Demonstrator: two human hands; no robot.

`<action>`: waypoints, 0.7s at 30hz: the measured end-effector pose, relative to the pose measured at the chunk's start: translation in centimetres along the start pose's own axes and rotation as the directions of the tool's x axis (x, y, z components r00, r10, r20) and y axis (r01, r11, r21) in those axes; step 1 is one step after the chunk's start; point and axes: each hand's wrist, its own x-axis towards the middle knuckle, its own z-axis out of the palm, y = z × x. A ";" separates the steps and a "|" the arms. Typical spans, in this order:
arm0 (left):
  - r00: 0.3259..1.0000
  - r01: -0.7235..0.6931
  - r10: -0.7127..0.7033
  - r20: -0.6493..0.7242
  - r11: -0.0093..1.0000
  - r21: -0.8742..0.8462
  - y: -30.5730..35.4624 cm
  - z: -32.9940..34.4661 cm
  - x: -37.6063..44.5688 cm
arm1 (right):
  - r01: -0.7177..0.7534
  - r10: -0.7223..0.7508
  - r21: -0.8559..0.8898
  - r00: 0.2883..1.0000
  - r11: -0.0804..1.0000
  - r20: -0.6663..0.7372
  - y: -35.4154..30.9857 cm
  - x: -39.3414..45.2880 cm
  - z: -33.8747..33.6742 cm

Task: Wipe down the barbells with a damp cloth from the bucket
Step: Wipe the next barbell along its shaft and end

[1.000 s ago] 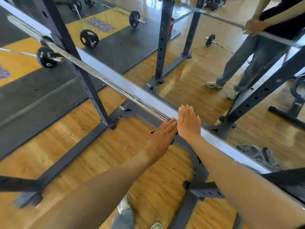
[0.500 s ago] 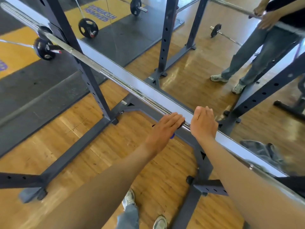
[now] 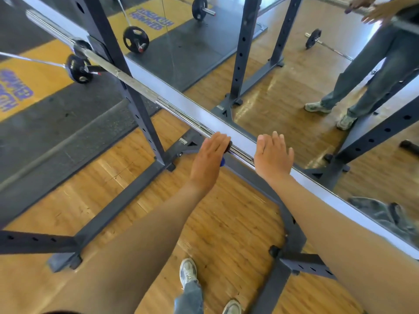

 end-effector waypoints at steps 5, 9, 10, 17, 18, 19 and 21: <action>0.960 0.255 -0.259 -0.108 0.965 -0.056 -0.4 -0.5 1.7 | -0.032 0.032 -0.004 0.999 0.999 -0.004 -0.8 0.7 1.3; 0.996 -0.087 0.089 0.017 0.992 -0.095 1.9 1.0 -1.2 | -0.011 0.010 -0.070 1.000 0.998 -0.013 -1.9 1.0 1.5; 0.992 -0.122 0.124 0.019 0.989 -0.082 0.5 0.8 -0.8 | -0.013 0.013 -0.071 1.000 0.997 0.003 -2.6 1.4 1.4; 0.974 0.194 -0.199 -0.112 0.980 -0.053 -7.7 -2.9 3.9 | 0.056 -0.054 -0.041 0.998 0.998 0.037 -6.5 2.4 2.9; 0.962 0.237 -0.245 -0.120 0.969 -0.075 -6.4 -2.5 3.8 | 0.048 -0.048 -0.052 0.999 0.998 0.006 -6.5 2.3 3.2; 0.963 0.239 -0.248 -0.106 0.966 -0.095 -4.5 -1.9 3.3 | 0.044 -0.046 -0.067 0.999 0.997 -0.027 -6.5 2.3 3.4; 0.995 0.088 -0.094 -0.043 0.987 -0.133 -1.3 -0.2 1.4 | 0.052 -0.058 -0.106 0.997 0.993 -0.055 -6.5 2.4 3.6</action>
